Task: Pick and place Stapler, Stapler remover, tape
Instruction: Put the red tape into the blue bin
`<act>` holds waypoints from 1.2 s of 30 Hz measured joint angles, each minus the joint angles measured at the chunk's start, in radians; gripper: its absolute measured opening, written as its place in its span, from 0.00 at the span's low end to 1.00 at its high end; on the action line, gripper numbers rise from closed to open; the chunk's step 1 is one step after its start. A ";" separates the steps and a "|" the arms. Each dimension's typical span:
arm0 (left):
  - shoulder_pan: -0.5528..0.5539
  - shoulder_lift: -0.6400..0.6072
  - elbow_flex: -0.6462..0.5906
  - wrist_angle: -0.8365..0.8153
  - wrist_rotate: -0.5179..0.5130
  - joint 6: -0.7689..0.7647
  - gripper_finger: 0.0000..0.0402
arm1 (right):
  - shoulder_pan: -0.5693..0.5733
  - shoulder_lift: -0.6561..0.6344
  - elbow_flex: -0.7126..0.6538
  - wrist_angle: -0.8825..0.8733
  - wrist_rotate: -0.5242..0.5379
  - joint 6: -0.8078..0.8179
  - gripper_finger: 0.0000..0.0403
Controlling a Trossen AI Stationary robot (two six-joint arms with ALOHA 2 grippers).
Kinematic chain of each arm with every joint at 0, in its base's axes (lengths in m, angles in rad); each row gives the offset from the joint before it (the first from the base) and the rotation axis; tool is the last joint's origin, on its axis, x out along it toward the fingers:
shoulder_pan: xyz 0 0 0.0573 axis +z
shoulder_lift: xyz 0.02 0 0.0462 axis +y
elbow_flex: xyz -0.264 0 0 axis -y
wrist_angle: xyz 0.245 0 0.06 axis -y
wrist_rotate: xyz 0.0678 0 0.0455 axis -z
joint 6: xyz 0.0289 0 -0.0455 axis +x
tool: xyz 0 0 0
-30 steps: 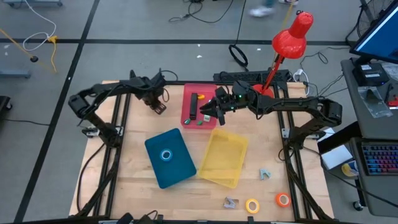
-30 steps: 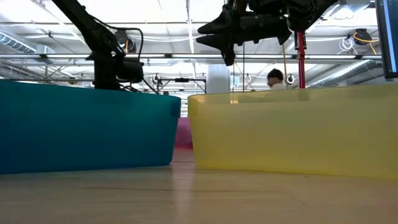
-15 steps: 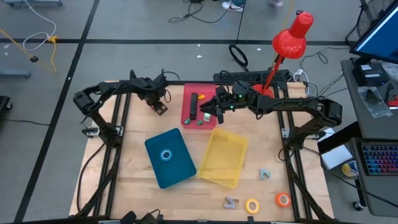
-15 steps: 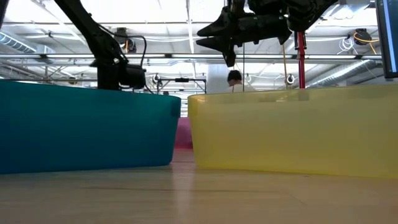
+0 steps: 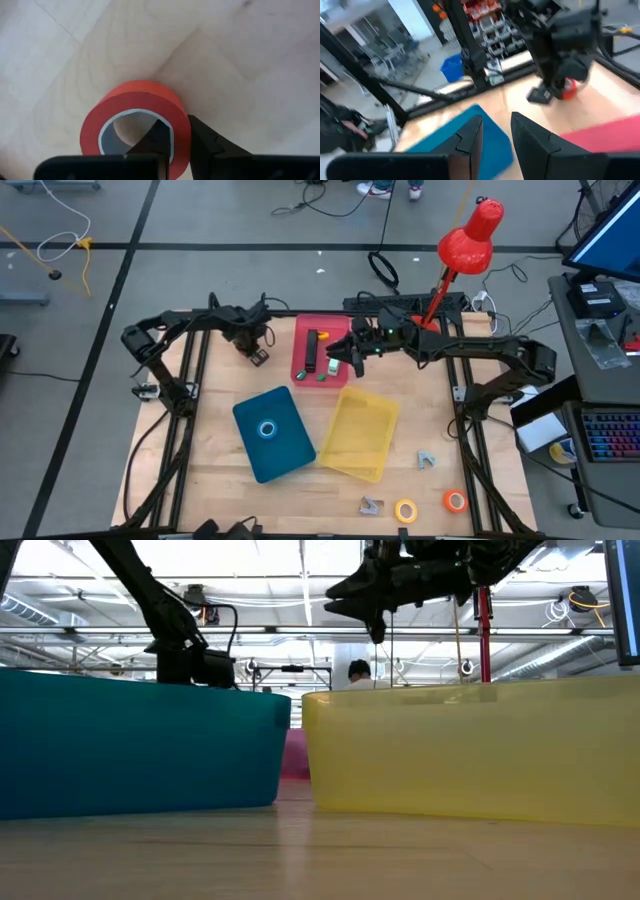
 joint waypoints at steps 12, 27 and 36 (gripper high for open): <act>-0.028 -0.361 0.002 -0.149 0.070 -0.108 0.09 | -0.028 -0.376 -0.273 -0.069 0.006 -0.043 0.23; -0.643 -0.657 0.004 -0.049 0.032 -0.785 0.09 | -0.029 -0.903 -0.665 -0.072 0.079 0.107 0.23; -0.950 -0.436 0.005 0.142 -0.055 -1.094 0.09 | -0.028 -1.066 -0.802 -0.071 0.076 0.185 0.23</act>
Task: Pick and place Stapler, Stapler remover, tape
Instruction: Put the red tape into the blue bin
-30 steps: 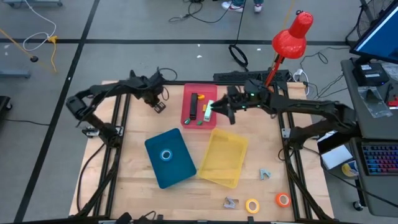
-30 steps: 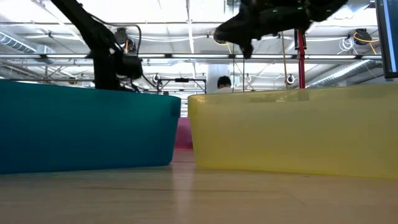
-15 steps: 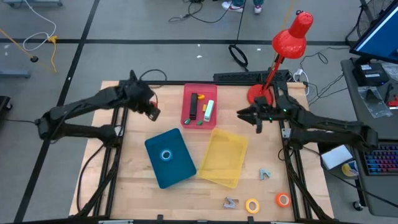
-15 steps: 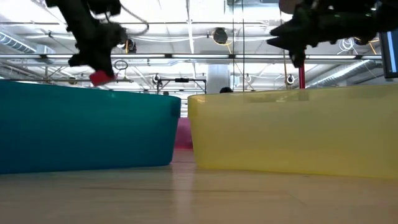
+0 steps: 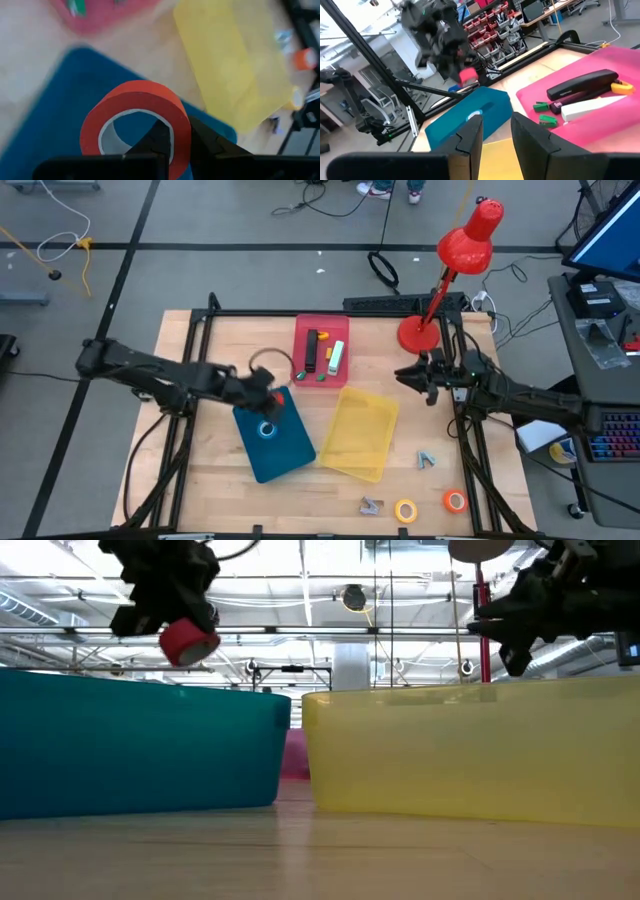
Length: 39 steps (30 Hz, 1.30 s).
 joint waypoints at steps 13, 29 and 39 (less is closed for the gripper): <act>-0.038 0.306 0.000 0.192 0.048 -0.194 0.09 | 0.000 -0.029 -0.029 0.000 -0.001 0.051 0.23; 0.174 0.361 0.000 0.116 0.106 -0.039 0.12 | 0.000 -0.029 -0.029 0.000 -0.002 0.052 0.23; 0.207 0.361 0.000 0.091 0.162 -0.009 0.31 | 0.000 -0.029 -0.029 0.000 -0.001 0.052 0.23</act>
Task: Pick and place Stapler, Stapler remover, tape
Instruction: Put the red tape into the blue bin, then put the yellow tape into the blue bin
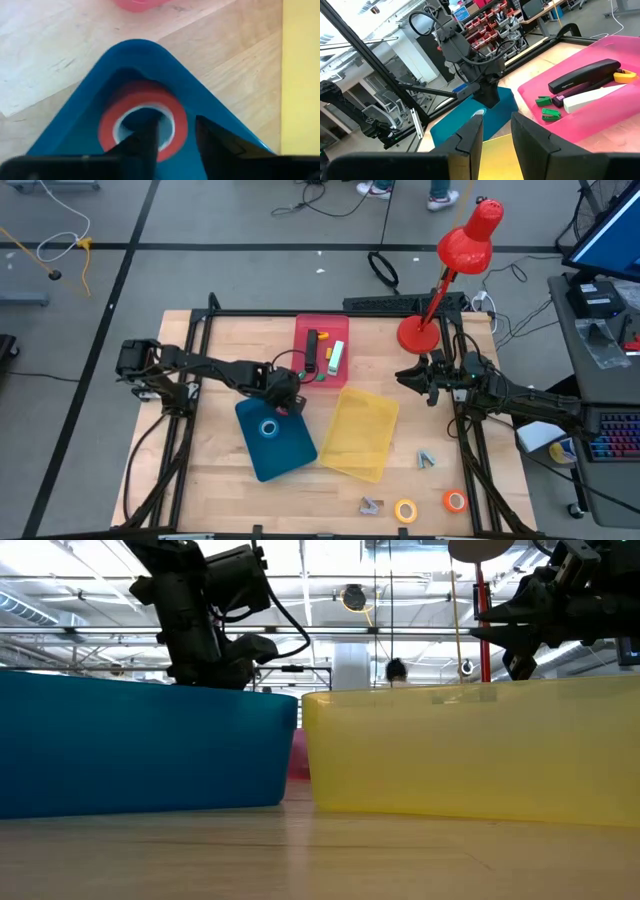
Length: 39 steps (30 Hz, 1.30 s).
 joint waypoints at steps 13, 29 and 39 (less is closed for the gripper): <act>-0.031 -0.128 0.000 0.029 -0.008 -0.028 0.46 | 0.063 -0.002 0.000 0.226 -0.419 0.364 0.23; -0.237 -0.341 0.000 0.182 -0.280 -0.020 0.40 | 0.518 0.096 0.259 0.281 -0.227 0.282 0.23; -0.304 -0.341 0.000 0.193 -0.371 -0.023 0.40 | 0.823 0.436 0.548 -0.455 -0.231 0.326 0.23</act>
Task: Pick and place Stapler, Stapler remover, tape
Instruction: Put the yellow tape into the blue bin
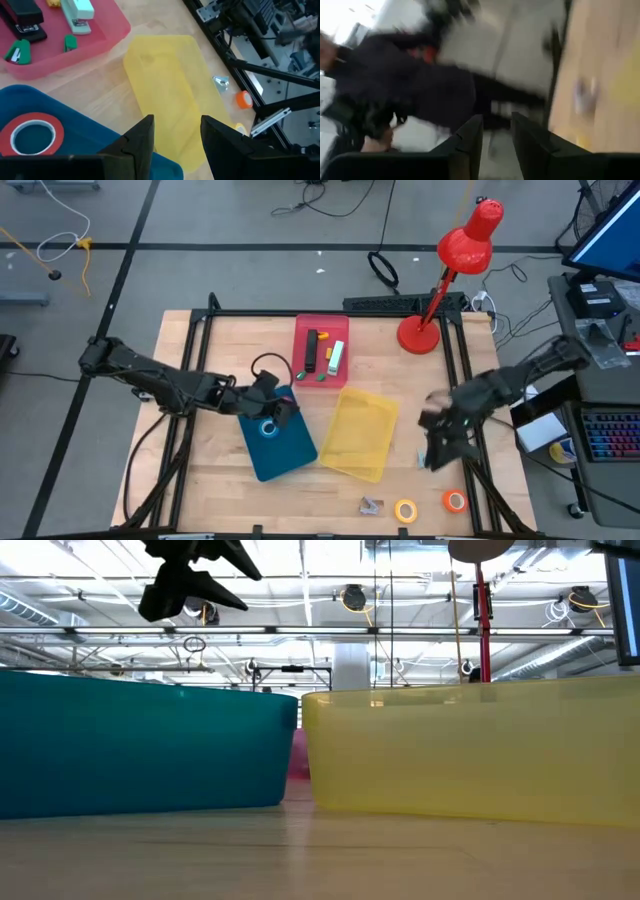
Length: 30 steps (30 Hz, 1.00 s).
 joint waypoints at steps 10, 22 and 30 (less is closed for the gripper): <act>-0.021 0.000 0.000 0.000 -0.051 0.033 0.40 | 0.341 0.214 0.004 -0.018 0.088 0.447 0.23; -0.023 0.000 0.000 0.000 -0.069 0.079 0.40 | 0.524 0.368 0.004 0.032 0.555 0.648 0.13; -0.035 0.000 0.000 0.000 -0.069 0.097 0.40 | 0.509 0.496 -0.001 0.132 0.578 0.600 0.01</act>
